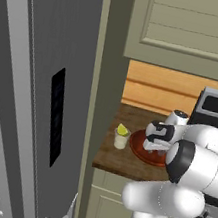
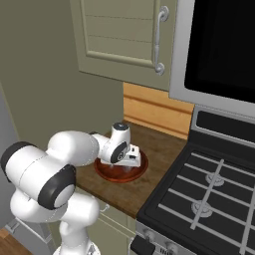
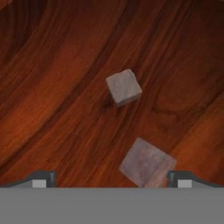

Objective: Grab a lemon wedge from the fridge and one ice cube from the ice bowl, and put them in the glass of lemonade.

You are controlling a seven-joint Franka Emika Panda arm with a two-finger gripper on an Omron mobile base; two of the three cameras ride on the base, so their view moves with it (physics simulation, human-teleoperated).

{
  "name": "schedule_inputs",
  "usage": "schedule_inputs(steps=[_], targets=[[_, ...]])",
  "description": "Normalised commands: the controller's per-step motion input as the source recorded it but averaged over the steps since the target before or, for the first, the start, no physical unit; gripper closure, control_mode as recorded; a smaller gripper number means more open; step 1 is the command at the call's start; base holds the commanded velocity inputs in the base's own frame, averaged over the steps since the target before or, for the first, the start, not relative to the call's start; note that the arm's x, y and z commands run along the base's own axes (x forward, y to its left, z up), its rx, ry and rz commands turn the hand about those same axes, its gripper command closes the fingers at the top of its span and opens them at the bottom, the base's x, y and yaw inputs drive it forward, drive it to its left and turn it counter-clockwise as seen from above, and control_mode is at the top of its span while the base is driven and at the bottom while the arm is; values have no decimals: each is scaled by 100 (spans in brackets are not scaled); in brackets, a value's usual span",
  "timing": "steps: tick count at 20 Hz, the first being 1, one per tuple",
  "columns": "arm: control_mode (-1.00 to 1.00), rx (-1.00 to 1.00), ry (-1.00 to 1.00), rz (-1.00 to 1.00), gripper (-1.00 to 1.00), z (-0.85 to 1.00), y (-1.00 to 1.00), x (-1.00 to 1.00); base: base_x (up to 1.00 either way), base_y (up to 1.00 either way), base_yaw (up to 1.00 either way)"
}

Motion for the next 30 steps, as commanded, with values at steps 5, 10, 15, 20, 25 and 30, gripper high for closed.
schedule_inputs(steps=[5,10,15,20,25,30], targets=[[-100,0,0,0,-100,-1,-1,5,0,0,0],[-100,0,0,-1,-100,0,-8,4,0,0,0],[-100,0,0,-2,-100,0,-1,1,0,0,0],[-100,0,0,-9,-100,0,0,24,0,0,0],[-100,0,0,-8,-100,-5,0,12,0,0,0],[-100,0,0,-1,-100,-21,0,0,0,0,0]])
